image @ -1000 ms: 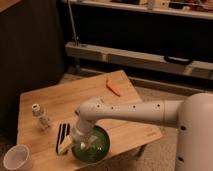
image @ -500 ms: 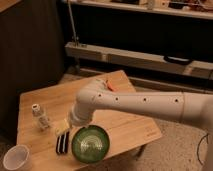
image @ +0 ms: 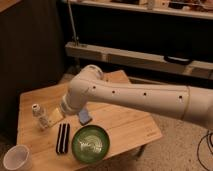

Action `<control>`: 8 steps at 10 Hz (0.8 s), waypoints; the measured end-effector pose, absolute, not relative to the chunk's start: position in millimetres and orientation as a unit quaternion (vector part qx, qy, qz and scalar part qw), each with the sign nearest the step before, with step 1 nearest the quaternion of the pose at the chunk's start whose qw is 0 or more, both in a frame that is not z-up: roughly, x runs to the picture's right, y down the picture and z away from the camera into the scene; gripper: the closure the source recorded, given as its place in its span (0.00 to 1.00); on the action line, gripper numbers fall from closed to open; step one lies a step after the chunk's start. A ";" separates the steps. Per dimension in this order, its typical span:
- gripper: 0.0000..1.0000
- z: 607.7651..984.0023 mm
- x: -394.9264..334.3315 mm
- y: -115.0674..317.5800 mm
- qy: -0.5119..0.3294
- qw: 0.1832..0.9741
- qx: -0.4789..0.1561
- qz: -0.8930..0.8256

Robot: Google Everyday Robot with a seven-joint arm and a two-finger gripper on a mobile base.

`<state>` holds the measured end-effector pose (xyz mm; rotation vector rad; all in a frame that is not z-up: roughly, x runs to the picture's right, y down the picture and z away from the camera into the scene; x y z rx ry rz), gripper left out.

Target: Knock the bottle over

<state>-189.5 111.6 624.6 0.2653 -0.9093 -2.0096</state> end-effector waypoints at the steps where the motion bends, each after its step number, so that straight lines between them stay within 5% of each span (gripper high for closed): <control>1: 0.20 624.7 -188.6 111.2 -0.366 0.445 0.107 -0.810; 8: 0.20 624.9 -195.5 84.1 -0.347 0.429 0.133 -0.823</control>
